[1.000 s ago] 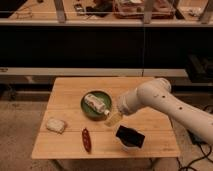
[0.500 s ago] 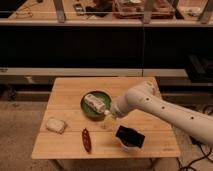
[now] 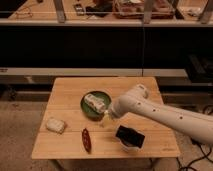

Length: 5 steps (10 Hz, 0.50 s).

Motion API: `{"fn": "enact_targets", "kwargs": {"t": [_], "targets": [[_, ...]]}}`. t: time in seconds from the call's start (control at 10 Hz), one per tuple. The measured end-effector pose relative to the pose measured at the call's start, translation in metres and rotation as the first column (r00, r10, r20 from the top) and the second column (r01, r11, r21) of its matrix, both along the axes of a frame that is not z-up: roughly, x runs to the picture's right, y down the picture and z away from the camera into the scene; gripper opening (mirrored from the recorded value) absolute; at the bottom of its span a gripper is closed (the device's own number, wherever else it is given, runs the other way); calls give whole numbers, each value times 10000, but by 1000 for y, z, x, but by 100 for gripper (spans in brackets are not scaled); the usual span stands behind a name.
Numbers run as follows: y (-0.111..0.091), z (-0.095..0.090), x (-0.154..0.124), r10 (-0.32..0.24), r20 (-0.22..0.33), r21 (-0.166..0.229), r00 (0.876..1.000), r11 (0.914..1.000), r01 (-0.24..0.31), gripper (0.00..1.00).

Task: Stand the bottle upright

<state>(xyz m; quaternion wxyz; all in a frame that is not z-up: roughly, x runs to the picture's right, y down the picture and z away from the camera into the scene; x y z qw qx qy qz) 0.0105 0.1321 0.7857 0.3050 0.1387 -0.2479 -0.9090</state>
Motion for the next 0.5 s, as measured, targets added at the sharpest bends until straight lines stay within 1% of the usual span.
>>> {"fn": "enact_targets", "kwargs": {"t": [0.2,0.5], "targets": [[4,15,-4,-35,-189,10,9998,10000,35,80],[20,40,-6,-93,-410,-289,9991,9996,81,80]]}}
